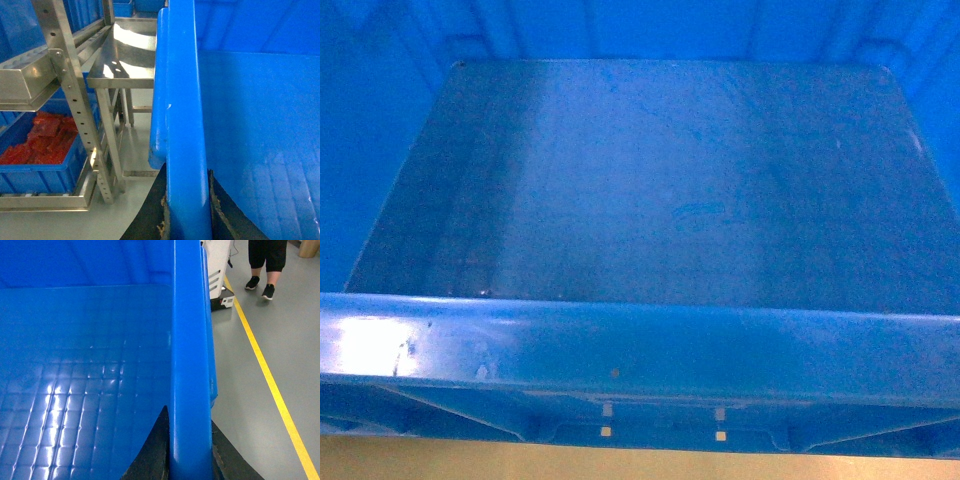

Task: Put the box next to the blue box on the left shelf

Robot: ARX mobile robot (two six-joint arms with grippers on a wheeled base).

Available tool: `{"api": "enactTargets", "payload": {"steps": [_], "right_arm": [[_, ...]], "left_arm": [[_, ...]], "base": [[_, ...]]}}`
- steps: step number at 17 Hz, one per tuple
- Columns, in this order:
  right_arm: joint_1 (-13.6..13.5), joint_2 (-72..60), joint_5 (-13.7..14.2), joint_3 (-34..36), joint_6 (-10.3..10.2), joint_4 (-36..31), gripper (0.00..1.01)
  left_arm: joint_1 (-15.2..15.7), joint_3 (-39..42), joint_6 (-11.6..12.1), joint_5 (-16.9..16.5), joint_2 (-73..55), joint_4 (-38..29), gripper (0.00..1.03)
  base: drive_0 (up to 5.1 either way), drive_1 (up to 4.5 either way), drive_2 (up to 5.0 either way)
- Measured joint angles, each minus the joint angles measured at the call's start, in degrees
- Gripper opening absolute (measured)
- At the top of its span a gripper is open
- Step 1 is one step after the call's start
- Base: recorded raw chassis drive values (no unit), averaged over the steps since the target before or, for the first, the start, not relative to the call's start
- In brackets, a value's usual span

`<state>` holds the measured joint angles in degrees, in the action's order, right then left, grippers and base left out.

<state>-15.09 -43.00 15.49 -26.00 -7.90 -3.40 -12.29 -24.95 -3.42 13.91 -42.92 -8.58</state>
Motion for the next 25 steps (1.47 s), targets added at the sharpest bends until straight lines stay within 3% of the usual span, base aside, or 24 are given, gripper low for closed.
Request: {"api": "enactTargets", "payload": {"steps": [25], "right_arm": [[-0.02,0.02,0.00,0.04,-0.02,-0.07,0.08]], "left_arm": [[0.00,0.02,0.04,0.02,0.04,-0.09,0.09]], "base": [[0.0,4.20,-4.1]]}}
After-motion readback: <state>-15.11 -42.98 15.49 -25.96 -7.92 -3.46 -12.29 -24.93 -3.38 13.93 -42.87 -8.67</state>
